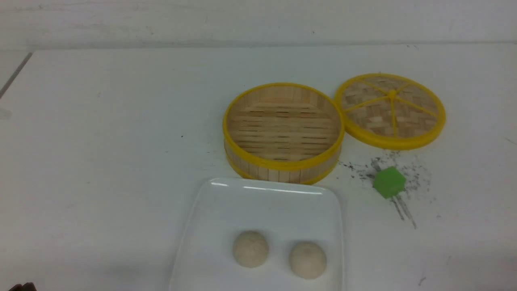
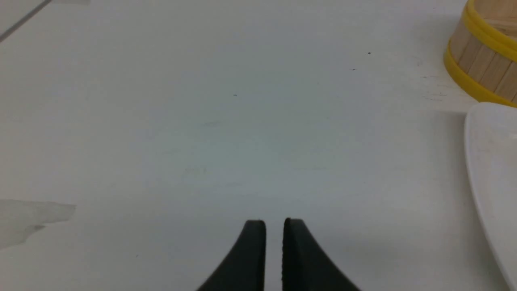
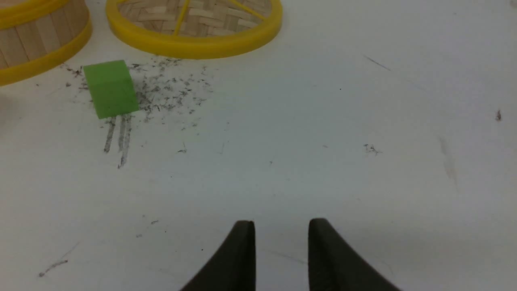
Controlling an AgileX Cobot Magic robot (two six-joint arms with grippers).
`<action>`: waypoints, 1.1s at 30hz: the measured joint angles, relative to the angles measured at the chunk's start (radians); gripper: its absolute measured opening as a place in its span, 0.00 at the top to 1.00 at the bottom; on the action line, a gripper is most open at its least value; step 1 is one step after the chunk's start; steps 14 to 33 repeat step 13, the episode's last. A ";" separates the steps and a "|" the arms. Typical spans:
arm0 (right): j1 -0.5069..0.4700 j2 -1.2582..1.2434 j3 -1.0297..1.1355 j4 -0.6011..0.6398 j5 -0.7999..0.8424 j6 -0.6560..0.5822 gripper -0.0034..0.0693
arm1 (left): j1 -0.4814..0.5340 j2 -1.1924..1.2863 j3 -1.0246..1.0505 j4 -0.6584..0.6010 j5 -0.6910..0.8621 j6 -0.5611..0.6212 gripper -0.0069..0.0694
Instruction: Put the steamed buns into the plate on the white tablecloth.
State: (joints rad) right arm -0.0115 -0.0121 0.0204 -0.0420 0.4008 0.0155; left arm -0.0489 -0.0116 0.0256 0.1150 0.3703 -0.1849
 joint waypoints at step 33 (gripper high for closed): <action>0.000 0.000 0.000 0.000 0.000 0.000 0.63 | 0.000 0.000 0.000 0.006 0.000 0.000 0.79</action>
